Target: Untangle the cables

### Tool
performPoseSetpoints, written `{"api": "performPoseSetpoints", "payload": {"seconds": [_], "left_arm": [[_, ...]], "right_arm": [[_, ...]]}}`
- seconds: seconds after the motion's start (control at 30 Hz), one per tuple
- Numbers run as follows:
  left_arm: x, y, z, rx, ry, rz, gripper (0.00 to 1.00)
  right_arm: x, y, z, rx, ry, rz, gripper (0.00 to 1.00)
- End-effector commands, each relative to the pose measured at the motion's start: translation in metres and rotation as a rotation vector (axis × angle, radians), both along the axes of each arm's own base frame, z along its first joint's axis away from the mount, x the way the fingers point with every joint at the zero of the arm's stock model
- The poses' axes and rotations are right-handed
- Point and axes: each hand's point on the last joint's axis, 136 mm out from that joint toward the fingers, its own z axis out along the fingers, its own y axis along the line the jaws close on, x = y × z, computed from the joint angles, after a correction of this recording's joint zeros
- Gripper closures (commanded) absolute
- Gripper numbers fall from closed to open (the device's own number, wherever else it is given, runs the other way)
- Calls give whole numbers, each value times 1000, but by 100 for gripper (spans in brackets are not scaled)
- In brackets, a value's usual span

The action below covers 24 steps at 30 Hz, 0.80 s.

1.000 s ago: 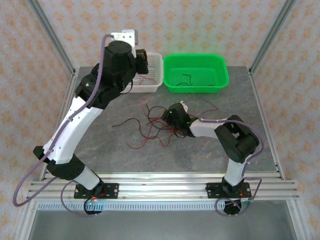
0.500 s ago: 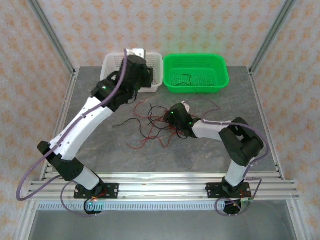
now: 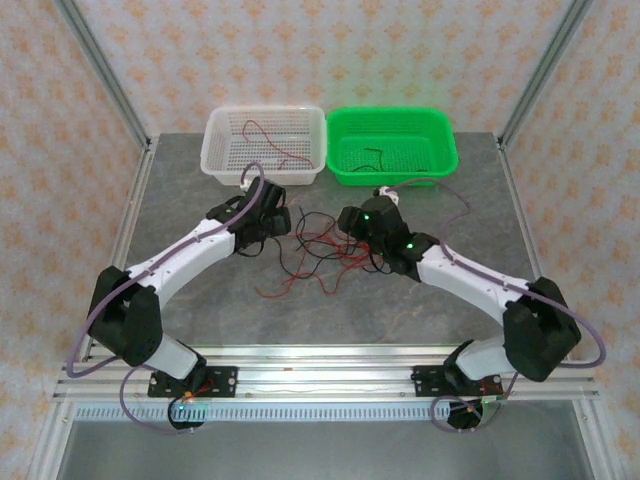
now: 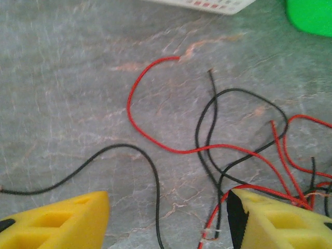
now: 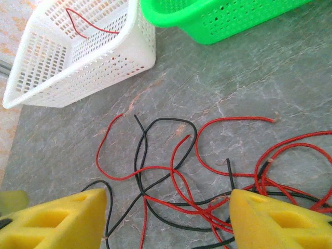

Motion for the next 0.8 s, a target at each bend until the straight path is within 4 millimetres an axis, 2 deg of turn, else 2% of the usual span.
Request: {"api": "performPoseSetpoints", "payload": {"seconds": [0.0,0.17,0.47,0.53,0.6,0.77], "left_arm": [[13,-6,-16,-110,-2,52,37],[24,3,-46,-65,37,90,38],[45,15,-82,50,90,126,42],[49,15,-88,64,97,125,42],[54,14,-91,69,92,123,43],[68,10,-94,62,69,125,45]], "right_arm": [[-4,-15,17,-46,-31,-24,36],[-13,-22,20,-38,-41,-27,36],[-26,-36,13,-41,-35,-49,36],[-27,-38,9,-55,-27,-57,36],[-29,-42,18,-45,-46,-63,36],[-31,-45,19,-52,-53,-70,36]]}}
